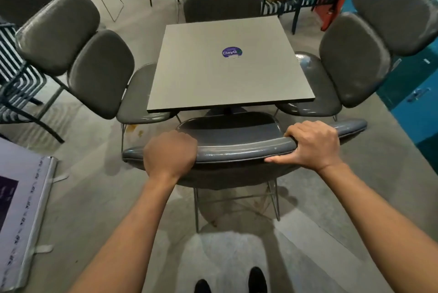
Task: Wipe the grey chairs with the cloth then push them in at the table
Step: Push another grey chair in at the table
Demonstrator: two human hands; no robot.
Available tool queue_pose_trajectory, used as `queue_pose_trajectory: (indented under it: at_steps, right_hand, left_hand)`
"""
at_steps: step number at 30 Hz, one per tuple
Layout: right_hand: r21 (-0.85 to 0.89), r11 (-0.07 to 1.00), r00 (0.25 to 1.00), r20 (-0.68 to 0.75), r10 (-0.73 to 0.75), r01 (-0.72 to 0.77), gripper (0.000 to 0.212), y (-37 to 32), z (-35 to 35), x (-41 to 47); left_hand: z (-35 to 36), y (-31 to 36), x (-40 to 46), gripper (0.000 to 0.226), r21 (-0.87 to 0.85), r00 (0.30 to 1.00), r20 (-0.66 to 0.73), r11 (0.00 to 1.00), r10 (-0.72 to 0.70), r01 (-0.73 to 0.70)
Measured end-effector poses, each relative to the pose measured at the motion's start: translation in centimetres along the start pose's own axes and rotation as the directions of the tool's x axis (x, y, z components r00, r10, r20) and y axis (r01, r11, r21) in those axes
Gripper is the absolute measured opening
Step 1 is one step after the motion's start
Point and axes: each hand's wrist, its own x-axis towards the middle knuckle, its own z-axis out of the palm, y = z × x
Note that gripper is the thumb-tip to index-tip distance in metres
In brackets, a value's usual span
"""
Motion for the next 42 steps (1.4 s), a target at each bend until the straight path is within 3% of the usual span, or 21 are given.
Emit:
queue_pose_trajectory:
  at_steps: [13, 20, 25, 32, 42]
  right_hand:
    - [0.037, 0.984, 0.98, 0.099, 0.172, -0.177, 0.084, -4.8, -0.7, 0.2]
    - [0.009, 0.989, 0.987, 0.067, 0.146, -0.147, 0.084, -5.6, -0.6, 0.6]
    - [-0.022, 0.993, 0.992, 0.037, 0.119, -0.118, 0.084, -4.7, -0.1, 1.8]
    - [-0.029, 0.988, 0.978, 0.143, 0.152, -0.15, 0.087, -3.7, -0.9, 2.1]
    - [-0.005, 0.997, 0.993, -0.089, 0.08, -0.08, 0.081, -3.6, 0.7, 1.6]
  left_hand:
    - [0.1, -4.2, 1.3, 0.046, 0.006, 0.99, -0.067, 0.993, 0.12, -0.12]
    - [-0.6, -4.3, 1.5, 0.034, 0.014, 0.985, -0.111, 0.991, 0.131, -0.13]
    - [-0.2, -3.7, 2.7, 0.045, 0.001, 0.98, -0.174, 0.995, 0.098, -0.099]
    - [0.2, -2.4, 2.0, 0.051, -0.002, 0.998, -0.067, 1.0, 0.018, -0.018]
    - [0.6, -3.1, 2.3, 0.046, -0.021, 0.993, -0.109, 0.998, 0.05, -0.053]
